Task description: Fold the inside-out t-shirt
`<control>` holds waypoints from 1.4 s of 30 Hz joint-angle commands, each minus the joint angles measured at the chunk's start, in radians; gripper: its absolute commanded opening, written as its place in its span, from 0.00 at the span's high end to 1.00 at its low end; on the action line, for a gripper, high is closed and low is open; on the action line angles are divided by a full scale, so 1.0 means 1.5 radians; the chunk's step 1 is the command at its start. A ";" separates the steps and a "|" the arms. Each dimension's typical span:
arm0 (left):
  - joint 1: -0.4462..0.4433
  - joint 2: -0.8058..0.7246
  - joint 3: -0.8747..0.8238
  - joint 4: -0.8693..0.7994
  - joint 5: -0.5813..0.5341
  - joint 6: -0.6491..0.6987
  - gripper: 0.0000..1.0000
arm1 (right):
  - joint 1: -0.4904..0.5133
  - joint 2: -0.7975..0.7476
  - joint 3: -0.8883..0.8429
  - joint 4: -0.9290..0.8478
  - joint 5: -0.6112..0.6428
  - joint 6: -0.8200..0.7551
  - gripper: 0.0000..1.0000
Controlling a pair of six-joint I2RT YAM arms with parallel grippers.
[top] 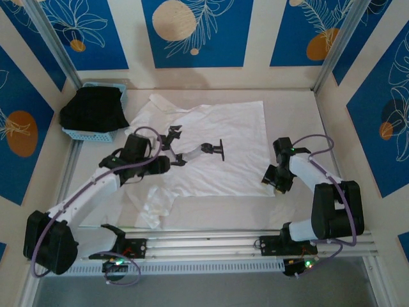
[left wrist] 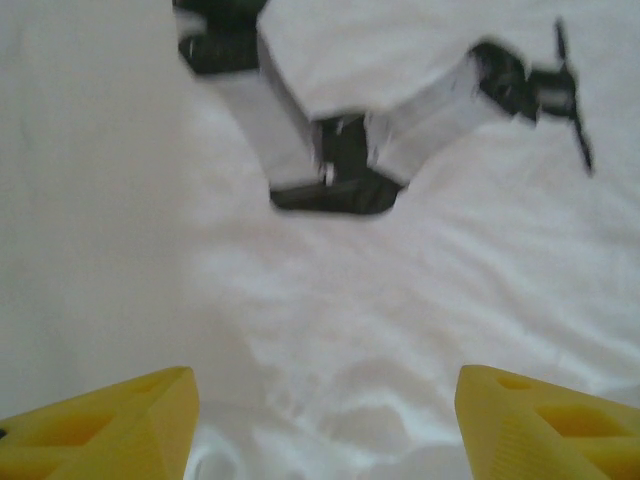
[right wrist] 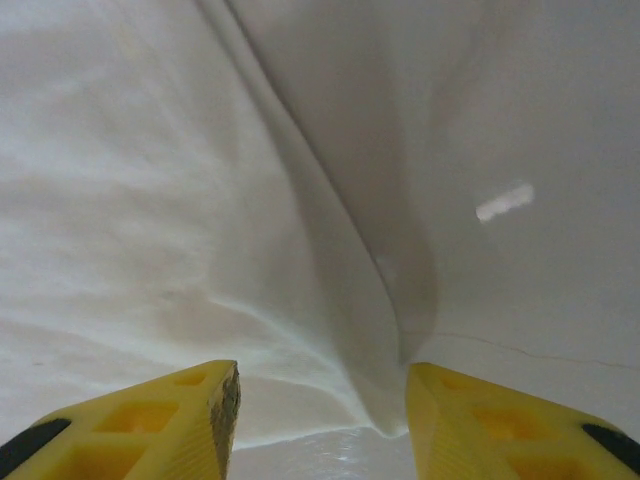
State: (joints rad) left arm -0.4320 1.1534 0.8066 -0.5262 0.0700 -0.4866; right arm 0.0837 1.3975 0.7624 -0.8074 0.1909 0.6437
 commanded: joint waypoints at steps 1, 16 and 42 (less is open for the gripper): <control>-0.015 -0.041 -0.048 -0.078 -0.040 -0.051 0.32 | -0.001 0.031 -0.020 0.007 -0.017 0.021 0.54; -0.231 -0.168 -0.190 -0.210 -0.048 -0.249 0.36 | -0.055 -0.004 0.007 0.061 -0.076 -0.042 1.00; -0.330 -0.046 -0.264 -0.121 -0.066 -0.233 0.95 | -0.095 -0.054 0.020 0.057 -0.113 -0.078 1.00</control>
State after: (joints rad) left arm -0.9199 1.0809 0.4610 -0.6983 -0.0017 -0.8368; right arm -0.0456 1.3556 0.7574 -0.7002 0.0448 0.5465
